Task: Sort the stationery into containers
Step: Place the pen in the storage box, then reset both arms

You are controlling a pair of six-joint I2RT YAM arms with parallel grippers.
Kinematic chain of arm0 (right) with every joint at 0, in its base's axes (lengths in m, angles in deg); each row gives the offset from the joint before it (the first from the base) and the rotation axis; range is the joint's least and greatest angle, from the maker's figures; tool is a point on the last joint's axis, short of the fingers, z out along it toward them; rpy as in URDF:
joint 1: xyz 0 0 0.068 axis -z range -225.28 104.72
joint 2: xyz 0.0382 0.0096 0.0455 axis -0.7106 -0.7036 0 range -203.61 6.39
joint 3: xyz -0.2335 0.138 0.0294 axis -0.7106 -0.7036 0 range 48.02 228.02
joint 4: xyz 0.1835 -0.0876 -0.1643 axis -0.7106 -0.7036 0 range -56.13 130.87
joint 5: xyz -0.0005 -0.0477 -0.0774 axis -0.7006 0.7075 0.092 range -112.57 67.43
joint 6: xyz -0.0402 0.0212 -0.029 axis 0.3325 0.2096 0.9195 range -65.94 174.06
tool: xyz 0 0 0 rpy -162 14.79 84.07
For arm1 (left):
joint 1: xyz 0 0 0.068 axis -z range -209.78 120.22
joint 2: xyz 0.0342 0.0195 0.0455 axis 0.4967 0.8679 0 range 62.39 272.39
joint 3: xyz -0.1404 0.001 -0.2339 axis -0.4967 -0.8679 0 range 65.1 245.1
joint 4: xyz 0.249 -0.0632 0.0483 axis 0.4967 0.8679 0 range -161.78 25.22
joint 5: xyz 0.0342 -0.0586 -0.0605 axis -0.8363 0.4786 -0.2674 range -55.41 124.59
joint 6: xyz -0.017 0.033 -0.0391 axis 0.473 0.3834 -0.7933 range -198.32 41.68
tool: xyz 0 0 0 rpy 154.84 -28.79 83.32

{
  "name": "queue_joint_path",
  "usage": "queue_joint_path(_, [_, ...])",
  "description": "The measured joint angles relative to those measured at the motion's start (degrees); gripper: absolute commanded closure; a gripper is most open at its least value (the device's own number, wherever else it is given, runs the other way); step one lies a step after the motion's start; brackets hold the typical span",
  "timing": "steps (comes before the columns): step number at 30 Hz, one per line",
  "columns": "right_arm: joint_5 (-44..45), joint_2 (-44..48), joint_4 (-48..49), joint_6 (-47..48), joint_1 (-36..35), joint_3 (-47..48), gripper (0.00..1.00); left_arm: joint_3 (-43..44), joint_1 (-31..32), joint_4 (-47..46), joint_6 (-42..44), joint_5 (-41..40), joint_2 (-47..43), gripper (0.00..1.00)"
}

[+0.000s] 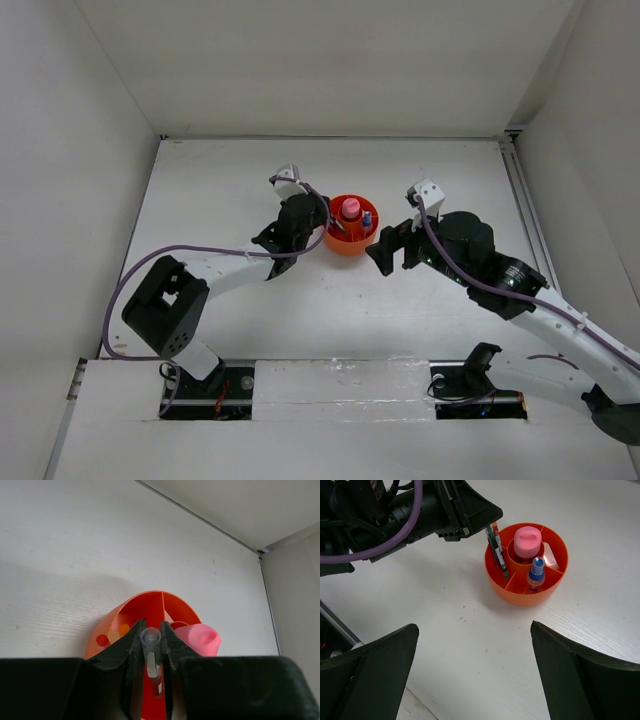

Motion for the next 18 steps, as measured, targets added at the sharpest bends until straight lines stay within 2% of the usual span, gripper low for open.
queue_joint_path(3, [-0.1, 0.0, 0.0, 0.0, 0.0, 0.0, 0.00, 0.0, 0.2, 0.0, 0.1, 0.0, 0.0, 0.86])
queue_joint_path(11, [-0.8, 0.0, 0.0, 0.0, 0.0, 0.0, 0.00, 0.0, 3.0, 0.0, 1.4, -2.7, 0.0, 0.62])
queue_joint_path(12, [-0.9, 0.0, 0.0, 0.0, 0.0, 0.0, 0.00, 0.0, 3.4, 0.0, 1.6, -3.0, 0.0, 0.57])
queue_joint_path(18, [-1.6, 0.3, 0.0, 0.4, 0.0, 0.0, 0.00, -0.7, 5.0, 0.0, 2.6, -4.9, -1.2, 0.42])
